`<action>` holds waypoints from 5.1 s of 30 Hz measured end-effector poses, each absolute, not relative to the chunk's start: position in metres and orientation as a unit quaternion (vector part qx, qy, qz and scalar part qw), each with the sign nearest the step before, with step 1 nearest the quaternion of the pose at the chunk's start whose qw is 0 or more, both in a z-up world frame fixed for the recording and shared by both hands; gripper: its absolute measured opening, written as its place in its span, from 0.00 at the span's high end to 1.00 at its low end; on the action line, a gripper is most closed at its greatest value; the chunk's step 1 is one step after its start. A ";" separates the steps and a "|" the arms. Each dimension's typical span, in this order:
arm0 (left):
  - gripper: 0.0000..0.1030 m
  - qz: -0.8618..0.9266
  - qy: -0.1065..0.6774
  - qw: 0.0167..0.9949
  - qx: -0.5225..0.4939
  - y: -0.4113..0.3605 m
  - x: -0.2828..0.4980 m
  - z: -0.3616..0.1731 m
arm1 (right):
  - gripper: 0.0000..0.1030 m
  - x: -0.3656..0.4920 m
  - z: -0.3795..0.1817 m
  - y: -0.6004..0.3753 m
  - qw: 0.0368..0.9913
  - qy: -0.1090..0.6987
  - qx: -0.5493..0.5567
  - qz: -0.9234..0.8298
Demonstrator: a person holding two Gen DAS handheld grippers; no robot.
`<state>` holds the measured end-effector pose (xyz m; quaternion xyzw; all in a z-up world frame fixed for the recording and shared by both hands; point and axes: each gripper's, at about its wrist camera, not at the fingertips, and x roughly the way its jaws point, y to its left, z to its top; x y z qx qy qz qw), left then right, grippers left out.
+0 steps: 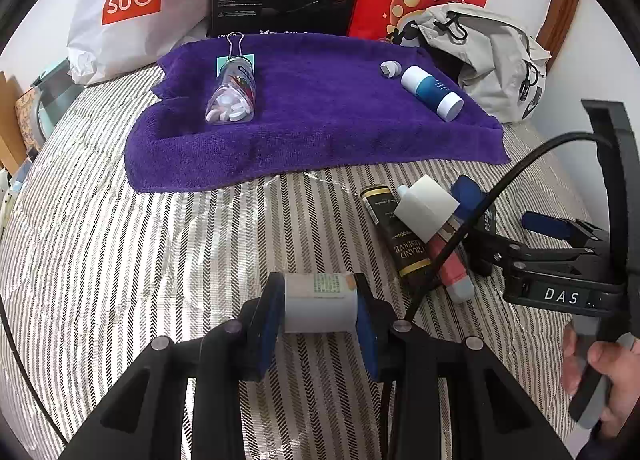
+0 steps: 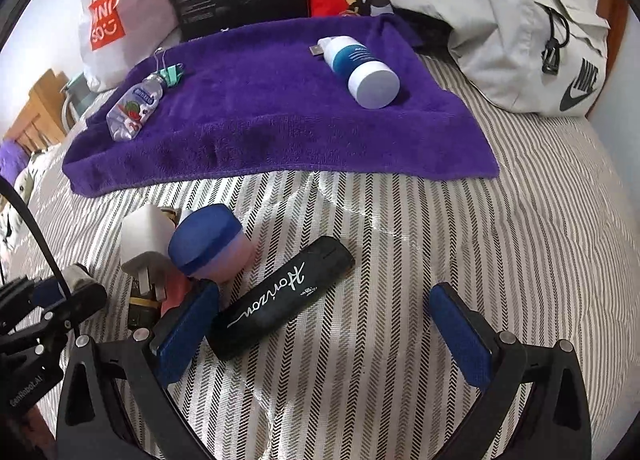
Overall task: Organize rigid objects
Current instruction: 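Grasp the black Horizon tube with the right tool while the left tool holds the tape, then set the tape beside the pill jar and the tube beside the ADMD bottle, open both tools, then grasp the black-gold Grand Reserve bottle with the left tool while the right tool grasps the blue-lidded jar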
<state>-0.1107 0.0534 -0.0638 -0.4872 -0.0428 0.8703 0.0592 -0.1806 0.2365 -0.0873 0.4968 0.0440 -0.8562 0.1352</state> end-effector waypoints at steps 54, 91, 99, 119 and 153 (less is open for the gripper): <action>0.70 0.890 -0.096 0.044 -0.443 0.005 -0.137 -0.023 | 0.79 -0.176 -0.048 0.261 0.244 0.053 0.476 -0.843; 0.70 0.860 -0.065 0.012 -0.506 -0.007 -0.234 -0.060 | 0.79 -0.319 -0.071 0.205 0.257 0.109 0.506 -0.816; 0.70 0.855 -0.037 0.002 -0.517 0.001 -0.240 -0.063 | 0.79 -0.316 -0.074 0.204 0.261 0.127 0.495 -0.819; 0.56 0.839 -0.054 0.025 -0.541 -0.007 -0.236 -0.058 | 0.63 -0.323 -0.071 0.202 0.289 0.116 0.523 -0.793; 0.13 0.846 -0.041 0.042 -0.531 0.072 -0.143 -0.075 | 0.00 -0.159 -0.028 0.318 0.202 0.035 0.499 -0.842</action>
